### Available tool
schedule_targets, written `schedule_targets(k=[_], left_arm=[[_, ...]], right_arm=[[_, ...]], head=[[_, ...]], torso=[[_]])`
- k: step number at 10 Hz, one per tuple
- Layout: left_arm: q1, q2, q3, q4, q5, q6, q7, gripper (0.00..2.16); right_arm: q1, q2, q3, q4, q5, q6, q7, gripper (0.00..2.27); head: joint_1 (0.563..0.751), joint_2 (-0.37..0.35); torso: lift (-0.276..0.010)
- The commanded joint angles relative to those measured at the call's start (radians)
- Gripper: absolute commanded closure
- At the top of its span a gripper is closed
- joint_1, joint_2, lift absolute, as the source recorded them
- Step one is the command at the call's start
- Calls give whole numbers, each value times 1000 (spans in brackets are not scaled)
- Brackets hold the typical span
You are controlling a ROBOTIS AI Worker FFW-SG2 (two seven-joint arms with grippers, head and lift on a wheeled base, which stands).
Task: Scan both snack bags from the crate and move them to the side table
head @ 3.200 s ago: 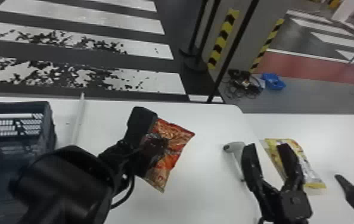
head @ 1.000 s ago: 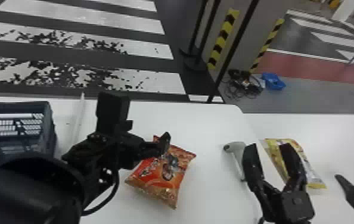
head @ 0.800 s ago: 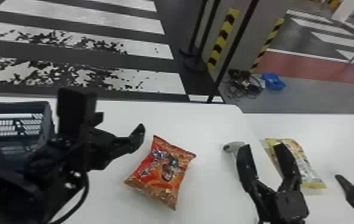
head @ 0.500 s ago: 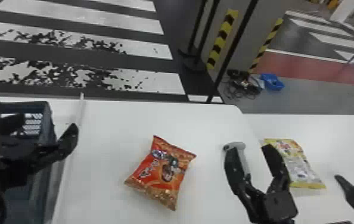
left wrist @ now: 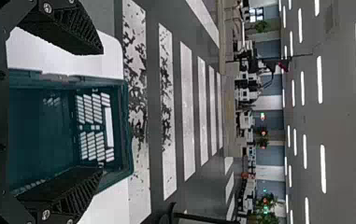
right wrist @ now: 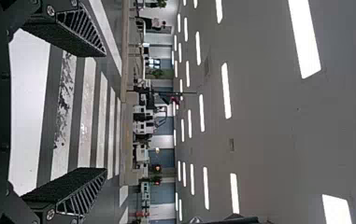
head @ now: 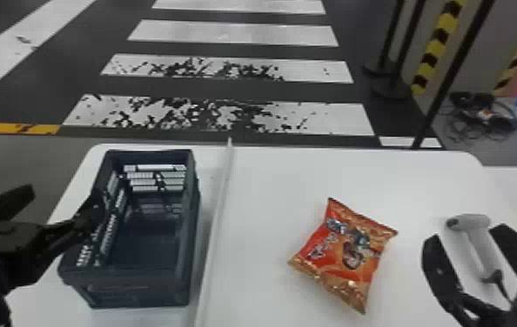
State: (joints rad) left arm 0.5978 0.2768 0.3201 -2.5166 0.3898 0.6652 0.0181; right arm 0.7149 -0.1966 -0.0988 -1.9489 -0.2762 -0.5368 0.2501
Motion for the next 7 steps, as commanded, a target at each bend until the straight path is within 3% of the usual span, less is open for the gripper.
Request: schedule_targets(k=[1,4,7], left_arm=[[56,-4,94,44,63,-126,-24,113],[86,-22,116,133,70,-378,-53,113],[86,-41,66,171,44,-445,-79,113]], right_arm=[[-2,-1,11,-22,54,107,-2,117],[-8,0,79,-150,201,530,-6,117],[9,-1,156,-294,342,846,-26,120]], head=[[695,76],[695,197],[695,294]], torso=[[-95],[-95],[-95]])
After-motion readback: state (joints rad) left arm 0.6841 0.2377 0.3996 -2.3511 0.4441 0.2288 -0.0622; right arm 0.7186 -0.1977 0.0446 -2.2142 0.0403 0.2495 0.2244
